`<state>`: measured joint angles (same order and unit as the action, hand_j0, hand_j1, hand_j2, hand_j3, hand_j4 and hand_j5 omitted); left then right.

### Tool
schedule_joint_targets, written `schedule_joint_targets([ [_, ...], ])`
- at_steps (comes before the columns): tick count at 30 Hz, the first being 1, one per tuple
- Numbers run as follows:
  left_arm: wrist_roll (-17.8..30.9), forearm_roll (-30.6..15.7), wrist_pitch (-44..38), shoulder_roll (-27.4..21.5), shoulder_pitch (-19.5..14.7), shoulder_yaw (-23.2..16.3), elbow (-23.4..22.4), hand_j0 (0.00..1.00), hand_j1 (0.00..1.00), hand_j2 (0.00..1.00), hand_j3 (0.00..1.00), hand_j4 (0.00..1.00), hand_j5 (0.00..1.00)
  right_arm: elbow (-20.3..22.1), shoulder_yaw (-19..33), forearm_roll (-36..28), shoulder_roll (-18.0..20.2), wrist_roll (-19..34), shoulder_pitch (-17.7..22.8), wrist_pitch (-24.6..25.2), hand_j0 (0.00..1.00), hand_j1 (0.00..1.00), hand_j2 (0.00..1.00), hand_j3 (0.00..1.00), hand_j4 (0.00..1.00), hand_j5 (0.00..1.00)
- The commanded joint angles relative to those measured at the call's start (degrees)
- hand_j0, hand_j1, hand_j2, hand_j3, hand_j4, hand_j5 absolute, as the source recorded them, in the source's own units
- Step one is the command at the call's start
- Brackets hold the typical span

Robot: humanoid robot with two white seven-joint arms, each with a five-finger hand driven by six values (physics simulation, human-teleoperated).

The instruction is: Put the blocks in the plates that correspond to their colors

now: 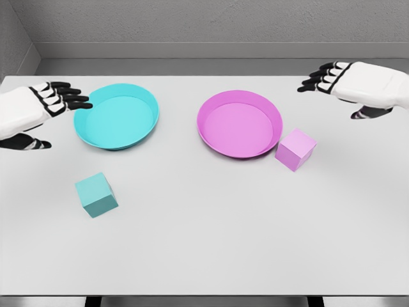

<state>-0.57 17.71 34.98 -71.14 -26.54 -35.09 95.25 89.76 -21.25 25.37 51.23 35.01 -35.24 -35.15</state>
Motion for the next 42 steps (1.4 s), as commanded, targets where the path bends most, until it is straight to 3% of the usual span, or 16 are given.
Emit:
schedule_joint_targets([
  [1, 0.05, 0.22, 0.02, -0.32, 0.0, -0.06, 0.28, 1.0, 1.0, 1.0, 1.0, 1.0, 1.0, 0.15, -0.72, 0.47, 0.1, -0.01, 0.0, 0.15, 1.0, 1.0, 1.0, 1.0, 1.0, 1.0],
  [3, 0.66, 0.22, 0.02, -0.23, 0.0, -0.15, 0.55, 1.0, 1.0, 1.0, 1.0, 1.0, 1.0, 0.15, -0.64, 0.47, -0.08, -0.01, 0.0, 0.15, 1.0, 1.0, 1.0, 1.0, 1.0, 1.0],
  [6, 11.03, 0.58, 0.02, -0.23, 0.09, -4.01, 2.13, 1.0, 1.0, 1.0, 1.0, 1.0, 1.0, -0.11, -0.02, 0.47, -0.25, -0.01, -0.62, 0.15, 1.0, 1.0, 1.0, 1.0, 1.0, 1.0],
  [8, 11.12, 2.07, 0.02, -0.4, 0.09, -6.03, 5.11, 1.0, 1.0, 1.0, 1.0, 1.0, 1.0, -0.29, 5.86, -0.84, -3.58, -0.01, 3.15, 0.15, 1.0, 1.0, 1.0, 1.0, 1.0, 1.0],
  [11, 12.26, 2.16, 0.02, -0.23, 0.35, -6.39, 5.65, 1.0, 1.0, 1.0, 1.0, 1.0, 1.0, -0.12, 3.06, -0.58, -7.02, -0.01, 6.24, 0.15, 1.0, 1.0, 1.0, 1.0, 1.0, 1.0],
  [13, 12.44, 2.25, 0.02, -0.14, 0.44, -6.39, 5.65, 1.0, 1.0, 1.0, 1.0, 1.0, 1.0, 0.24, 2.79, -3.56, -7.02, -0.01, 6.5, 0.15, 1.0, 1.0, 1.0, 1.0, 1.0, 1.0],
  [16, 15.25, 2.16, 0.02, 0.39, 0.44, -7.18, 5.65, 1.0, 1.0, 1.0, 1.0, 1.0, 1.0, 7.0, 2.79, -4.27, -6.49, -0.01, 11.07, 0.15, 1.0, 1.0, 1.0, 1.0, 1.0, 1.0],
  [19, 16.04, 2.25, 0.02, 0.39, 0.35, -8.32, 5.65, 1.0, 1.0, 1.0, 1.0, 1.0, 1.0, 7.09, 4.89, -4.36, -6.05, -0.01, 12.57, 0.15, 1.0, 1.0, 1.0, 1.0, 1.0, 1.0],
  [21, 16.22, 2.68, 0.02, 1.53, 0.18, -9.29, 5.56, 1.0, 1.0, 1.0, 1.0, 1.0, 1.0, 6.92, 10.7, -4.36, -5.96, -0.01, 13.97, 0.15, 1.0, 1.0, 1.0, 1.0, 1.0, 1.0],
  [26, 16.22, 5.14, 0.02, 3.02, 0.09, -9.55, 5.56, 1.0, 1.0, 1.0, 1.0, 1.0, 1.0, 5.6, 11.31, -4.18, -6.05, -0.01, 18.63, 0.15, 1.0, 1.0, 1.0, 1.0, 1.0, 1.0],
  [28, 16.22, 5.58, 0.02, 3.29, 0.18, -9.64, 5.47, 1.0, 1.0, 1.0, 1.0, 1.0, 1.0, 1.91, 11.05, -3.57, -6.75, -0.01, 18.63, 0.15, 1.0, 1.0, 1.0, 1.0, 1.0, 1.0],
  [32, 16.22, 5.59, 0.02, 3.64, 0.0, -9.64, 5.38, 1.0, 1.0, 1.0, 1.0, 1.0, 1.0, -1.26, 10.35, -2.51, -7.28, -0.01, 18.28, 0.15, 1.0, 1.0, 1.0, 1.0, 1.0, 1.0],
  [34, 16.22, 5.59, 0.02, 3.73, 0.0, -9.64, 5.21, 1.0, 1.0, 1.0, 1.0, 1.0, 1.0, -2.66, 10.0, 0.91, -9.57, -0.01, 17.84, 0.15, 1.0, 1.0, 1.0, 1.0, 1.0, 1.0],
  [42, 16.22, 9.01, 0.02, 5.92, -0.09, -10.78, 5.12, 1.0, 1.0, 1.0, 1.0, 1.0, 1.0, -2.4, 6.49, 1.18, -12.12, -0.01, 14.5, 0.15, 1.0, 1.0, 1.0, 1.0, 1.0, 1.0],
])
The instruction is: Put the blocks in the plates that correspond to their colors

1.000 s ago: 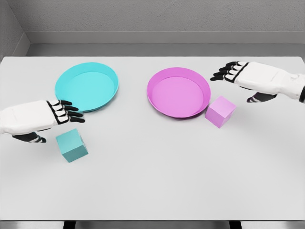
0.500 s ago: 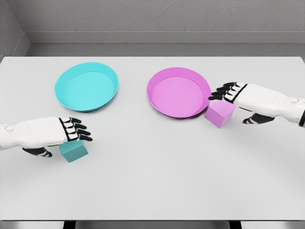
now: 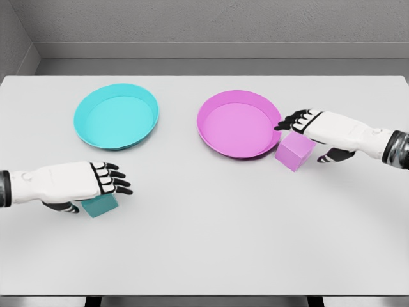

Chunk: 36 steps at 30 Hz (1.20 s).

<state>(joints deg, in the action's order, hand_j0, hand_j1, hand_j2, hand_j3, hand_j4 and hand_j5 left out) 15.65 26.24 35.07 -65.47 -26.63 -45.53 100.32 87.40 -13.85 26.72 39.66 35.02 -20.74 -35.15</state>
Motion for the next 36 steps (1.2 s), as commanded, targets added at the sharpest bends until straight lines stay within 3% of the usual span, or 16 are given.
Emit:
schedule_joint_targets([
  [1, -0.1, 1.45, -0.07, 1.13, 0.0, -0.35, -0.91, 1.0, 1.0, 1.0, 1.0, 1.0, 1.0, -0.04, -1.45, -0.09, -0.55, -0.02, 0.0, 0.15, 1.0, 1.0, 1.0, 1.0, 1.0, 1.0],
  [8, -0.1, 1.71, -0.07, 1.22, -0.09, -0.79, -1.18, 0.99, 0.99, 0.99, 0.99, 0.99, 0.99, 0.31, -3.2, 2.72, -1.43, -0.02, -0.17, 0.15, 1.0, 1.0, 1.0, 1.0, 1.0, 1.0],
  [20, -0.01, 2.5, -0.07, 0.78, -0.18, -0.88, -1.18, 0.54, 0.54, 0.54, 0.54, 0.54, 0.54, -0.3, -3.12, 5.97, -2.04, -0.02, -0.88, 0.15, 1.0, 1.0, 1.0, 1.0, 1.0, 1.0],
  [27, -0.1, 2.33, -0.07, 0.87, -0.62, -0.87, -1.0, 0.47, 0.47, 0.47, 0.47, 0.47, 0.47, -1.88, -3.03, 7.12, -2.83, -0.02, -0.88, 0.15, 1.0, 1.0, 1.0, 1.0, 1.0, 1.0],
  [31, -0.1, 1.89, -0.07, 0.87, -2.9, -0.61, -1.18, 0.45, 0.45, 0.45, 0.45, 0.45, 0.45, -3.11, -2.94, 8.17, -3.89, -0.02, -1.32, 0.15, 1.0, 1.0, 1.0, 1.0, 1.0, 1.0],
  [36, -0.18, 0.22, -0.07, 2.54, -6.67, 0.0, -5.48, 0.45, 0.45, 0.45, 0.45, 0.45, 0.45, -3.55, -2.94, 8.26, -4.24, -0.02, -1.32, 0.15, 1.0, 1.0, 1.0, 1.0, 1.0, 1.0],
])
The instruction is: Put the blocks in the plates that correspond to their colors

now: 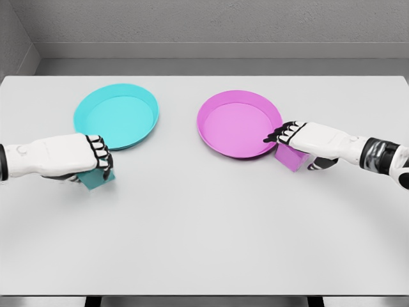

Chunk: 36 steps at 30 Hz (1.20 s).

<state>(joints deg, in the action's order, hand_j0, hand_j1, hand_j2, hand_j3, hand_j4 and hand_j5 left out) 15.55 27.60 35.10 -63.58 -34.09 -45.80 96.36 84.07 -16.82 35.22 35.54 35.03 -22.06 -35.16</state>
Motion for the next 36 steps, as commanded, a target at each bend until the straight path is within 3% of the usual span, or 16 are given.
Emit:
schedule_joint_targets([
  [1, -0.08, -1.59, -0.1, 1.44, -0.18, 0.53, -3.1, 0.45, 0.45, 0.45, 0.45, 0.45, 0.45, -0.22, 0.03, -0.24, -0.3, -0.03, 0.0, 0.16, 1.0, 1.0, 1.0, 1.0, 1.0, 1.0],
  [4, -0.08, -2.55, -0.1, 2.58, -1.94, 1.85, -5.38, 0.45, 0.45, 0.45, 0.45, 0.45, 0.45, -0.31, 0.03, 0.81, -0.56, -0.03, -0.17, 0.16, 1.0, 1.0, 1.0, 1.0, 1.0, 1.0],
  [10, 0.1, -2.47, -0.1, 11.28, -10.03, 1.32, -19.62, 0.45, 0.45, 0.45, 0.45, 0.45, 0.45, -1.72, 0.12, 1.87, -1.35, -0.03, -0.97, 0.16, 1.0, 1.0, 1.0, 1.0, 1.0, 1.0],
  [14, 0.1, -2.2, -0.1, 15.5, -11.79, 1.41, -26.3, 0.47, 0.47, 0.47, 0.47, 0.47, 0.47, -1.72, 0.12, 1.87, -1.35, -0.03, -1.05, 0.16, 1.0, 1.0, 1.0, 1.0, 1.0, 1.0],
  [15, 0.1, -2.29, -0.1, 15.5, -12.14, 1.76, -27.71, 0.58, 0.58, 0.58, 0.58, 0.58, 0.58, -1.8, 0.21, 1.87, -1.44, -0.03, -0.97, 0.16, 0.98, 0.98, 0.98, 0.98, 0.98, 0.98],
  [16, -0.08, -2.82, -0.1, 15.59, -12.23, 1.94, -28.85, 0.82, 0.82, 0.82, 0.82, 0.82, 0.82, -1.81, 0.29, 1.87, -1.35, -0.03, -1.05, 0.16, 0.94, 0.94, 0.94, 0.94, 0.94, 0.94],
  [17, -0.17, -3.34, -0.1, 15.59, -12.4, 2.38, -29.03, 1.0, 1.0, 1.0, 1.0, 1.0, 1.0, -1.81, 0.29, 1.87, -1.35, -0.03, -1.05, 0.16, 0.92, 0.92, 0.92, 0.92, 0.92, 0.92],
  [21, -0.25, -15.38, -0.1, 14.09, -11.17, 2.03, -29.38, 1.0, 1.0, 1.0, 1.0, 1.0, 1.0, -1.81, 0.47, 1.78, -1.44, -0.03, -1.05, 0.16, 0.81, 0.81, 0.81, 0.81, 0.81, 0.81],
  [22, -0.25, -15.47, -0.1, 13.13, -10.65, 1.85, -29.21, 1.0, 1.0, 1.0, 1.0, 1.0, 1.0, -1.81, 0.47, 1.78, -1.44, -0.03, -1.14, 0.16, 0.77, 0.77, 0.77, 0.77, 0.77, 0.77],
  [23, -0.34, -17.14, -0.1, 8.48, -9.94, 1.85, -29.38, 1.0, 1.0, 1.0, 1.0, 1.0, 1.0, -1.81, 0.47, 1.52, -1.53, -0.03, -1.23, 0.16, 0.71, 0.71, 0.71, 0.71, 0.71, 0.71],
  [24, -0.78, -19.16, -0.1, 5.49, -7.57, 1.94, -29.91, 1.0, 1.0, 1.0, 1.0, 1.0, 1.0, -1.81, 0.47, 1.35, -1.44, -0.03, -1.14, 0.16, 0.7, 0.7, 0.7, 0.7, 0.7, 0.7],
  [25, -0.78, -19.52, -0.1, 4.34, -5.2, 1.85, -32.98, 1.0, 1.0, 1.0, 1.0, 1.0, 1.0, -1.81, 0.47, 1.17, -1.44, -0.03, -1.23, 0.16, 0.7, 0.7, 0.7, 0.7, 0.7, 0.7],
  [29, -0.69, -22.24, -0.1, 3.9, -4.67, 2.47, -36.85, 1.0, 1.0, 1.0, 1.0, 1.0, 1.0, -1.81, 0.56, 0.91, -1.44, -0.03, -1.23, 0.16, 0.65, 0.65, 0.65, 0.65, 0.65, 0.65],
  [34, -0.08, -22.15, -0.1, 4.16, -4.23, 2.38, -35.54, 1.0, 1.0, 1.0, 1.0, 1.0, 1.0, -2.16, 1.61, 0.64, -1.35, -0.03, -1.41, 0.16, 0.65, 0.65, 0.65, 0.65, 0.65, 0.65],
  [36, -0.08, -22.07, -0.1, 4.16, -4.14, 2.38, -35.01, 1.0, 1.0, 1.0, 1.0, 1.0, 1.0, -2.16, 2.49, 0.64, -1.35, -0.03, -1.41, 0.16, 0.6, 0.6, 0.6, 0.6, 0.6, 0.6],
])
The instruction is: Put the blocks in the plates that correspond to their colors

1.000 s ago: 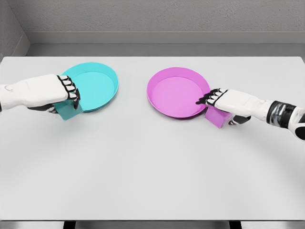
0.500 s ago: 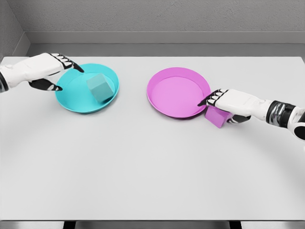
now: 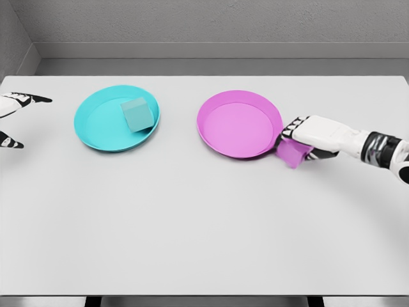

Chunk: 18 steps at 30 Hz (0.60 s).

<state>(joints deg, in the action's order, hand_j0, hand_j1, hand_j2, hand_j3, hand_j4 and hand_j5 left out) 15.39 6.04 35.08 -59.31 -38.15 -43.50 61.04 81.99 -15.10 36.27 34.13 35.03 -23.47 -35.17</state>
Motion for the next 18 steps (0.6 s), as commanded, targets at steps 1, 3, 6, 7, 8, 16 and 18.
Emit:
schedule_joint_targets([
  [1, 0.17, -0.5, -0.08, -0.02, -0.09, 0.0, 0.31, 1.0, 1.0, 1.0, 1.0, 1.0, 1.0, -0.17, 0.78, -0.41, 0.06, -0.03, 0.0, 0.17, 0.6, 0.6, 0.6, 0.6, 0.6, 0.6],
  [3, 0.17, -0.42, -0.08, -0.02, 0.0, 0.0, 0.4, 1.0, 1.0, 1.0, 1.0, 1.0, 1.0, -0.17, 0.78, -0.5, 0.06, -0.03, 0.0, 0.17, 0.6, 0.6, 0.6, 0.6, 0.6, 0.6],
  [6, 0.17, -0.42, -0.08, -0.02, 0.0, 0.0, 0.31, 1.0, 1.0, 1.0, 1.0, 1.0, 1.0, -0.08, 0.78, -3.22, 0.24, -0.03, -0.09, 0.17, 0.6, 0.6, 0.6, 0.6, 0.6, 0.6],
  [7, 0.17, -0.42, -0.08, -0.02, 0.0, 0.0, 0.31, 1.0, 1.0, 1.0, 1.0, 1.0, 1.0, -0.08, 0.87, -3.31, 0.15, -0.03, -0.17, 0.17, 0.6, 0.6, 0.6, 0.6, 0.6, 0.6],
  [8, 0.17, -0.42, -0.08, -0.02, 0.0, 0.0, 0.31, 1.0, 1.0, 1.0, 1.0, 1.0, 1.0, 0.01, 0.87, -3.74, 0.24, -0.03, -0.26, 0.17, 0.6, 0.6, 0.6, 0.6, 0.6, 0.6],
  [16, 0.17, -0.42, -0.08, -0.02, 0.0, -0.09, 0.31, 1.0, 1.0, 1.0, 1.0, 1.0, 1.0, 0.19, 3.77, -7.44, 0.77, -0.03, -0.7, 0.17, 0.59, 0.59, 0.59, 0.59, 0.59, 0.59],
  [18, 0.17, -0.42, -0.08, 0.07, 0.0, -0.09, 0.31, 1.0, 1.0, 1.0, 1.0, 1.0, 1.0, 0.27, 3.68, -7.97, 0.5, -0.03, -1.32, 0.17, 0.56, 0.56, 0.56, 0.56, 0.56, 0.56],
])
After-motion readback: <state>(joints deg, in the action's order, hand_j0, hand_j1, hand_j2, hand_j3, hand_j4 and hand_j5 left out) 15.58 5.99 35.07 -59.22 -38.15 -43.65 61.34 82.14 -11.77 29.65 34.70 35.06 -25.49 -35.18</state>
